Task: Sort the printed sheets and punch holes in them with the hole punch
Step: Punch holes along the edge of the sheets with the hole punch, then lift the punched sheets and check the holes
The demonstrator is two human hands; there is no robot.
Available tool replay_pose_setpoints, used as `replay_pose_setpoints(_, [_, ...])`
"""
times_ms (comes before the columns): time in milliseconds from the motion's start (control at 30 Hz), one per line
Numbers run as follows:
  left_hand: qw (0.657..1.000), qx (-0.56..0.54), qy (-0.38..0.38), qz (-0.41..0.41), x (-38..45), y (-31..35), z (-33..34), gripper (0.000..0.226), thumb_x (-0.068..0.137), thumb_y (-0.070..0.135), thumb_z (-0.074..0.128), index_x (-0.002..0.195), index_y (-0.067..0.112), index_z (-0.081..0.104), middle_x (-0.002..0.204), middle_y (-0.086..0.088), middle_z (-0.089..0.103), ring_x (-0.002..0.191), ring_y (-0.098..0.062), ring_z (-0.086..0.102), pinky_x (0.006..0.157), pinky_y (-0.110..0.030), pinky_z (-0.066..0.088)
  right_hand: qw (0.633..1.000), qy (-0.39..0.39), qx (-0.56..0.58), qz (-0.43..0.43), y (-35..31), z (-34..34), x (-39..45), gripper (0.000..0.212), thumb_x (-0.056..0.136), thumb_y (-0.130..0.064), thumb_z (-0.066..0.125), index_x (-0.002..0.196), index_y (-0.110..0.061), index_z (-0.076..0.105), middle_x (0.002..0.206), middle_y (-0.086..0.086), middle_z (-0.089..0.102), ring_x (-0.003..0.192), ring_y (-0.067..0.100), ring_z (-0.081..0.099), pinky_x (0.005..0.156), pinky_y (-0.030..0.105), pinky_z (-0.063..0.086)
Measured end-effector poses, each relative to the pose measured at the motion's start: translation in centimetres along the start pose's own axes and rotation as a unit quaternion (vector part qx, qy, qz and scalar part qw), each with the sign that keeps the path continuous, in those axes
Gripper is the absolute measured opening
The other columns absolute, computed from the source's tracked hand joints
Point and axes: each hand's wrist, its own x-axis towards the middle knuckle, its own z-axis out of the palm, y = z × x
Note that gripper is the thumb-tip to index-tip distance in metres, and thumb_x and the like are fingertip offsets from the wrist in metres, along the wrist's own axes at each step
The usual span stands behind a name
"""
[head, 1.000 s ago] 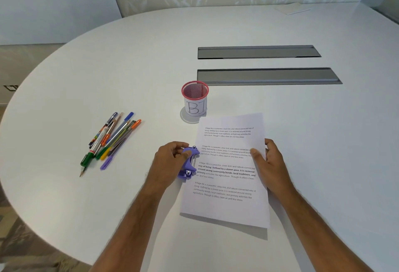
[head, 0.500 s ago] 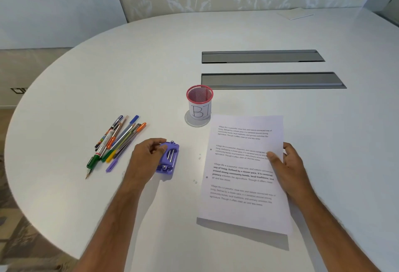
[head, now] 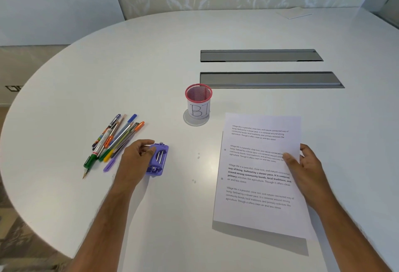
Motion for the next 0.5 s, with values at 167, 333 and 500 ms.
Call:
replay_pose_setpoints(167, [0.994,0.074,0.057,0.055,-0.8,1.0,0.3,0.028,0.097,0.015,0.071,0.123,0.018,0.064,0.123,0.002,0.062,0.117,-0.026,0.059,0.077,-0.031,0.055,1.000,-0.006,-0.001,-0.002,-0.1,0.0,-0.1,0.023,0.104,-0.025,0.065,0.121,-0.039,0.063,0.110,-0.008,0.081,0.096,0.016,0.080,0.077,0.032,0.064])
replay_pose_setpoints(333, [0.994,-0.043,0.041,0.094,-2.8,4.9,3.8,0.016,0.099,0.024,0.071,0.114,0.027,0.066,0.112,0.010,0.068,0.108,-0.018,0.066,0.081,-0.035,0.059,1.000,-0.016,0.014,-0.009,-1.1,-0.4,-0.2,0.021,0.104,-0.026,0.065,0.121,-0.038,0.062,0.110,-0.005,0.081,0.095,0.020,0.080,0.074,0.033,0.066])
replay_pose_setpoints(500, [0.931,-0.301,-0.190,-0.085,-6.2,10.4,11.0,0.053,0.098,0.041,0.069,0.139,0.012,0.051,0.116,-0.005,0.077,0.092,-0.017,0.074,0.074,-0.030,0.060,0.997,-0.045,0.050,-0.024,-3.0,-1.1,-0.8,0.021,0.104,-0.023,0.064,0.122,-0.034,0.063,0.114,0.001,0.081,0.098,0.025,0.080,0.076,0.038,0.066])
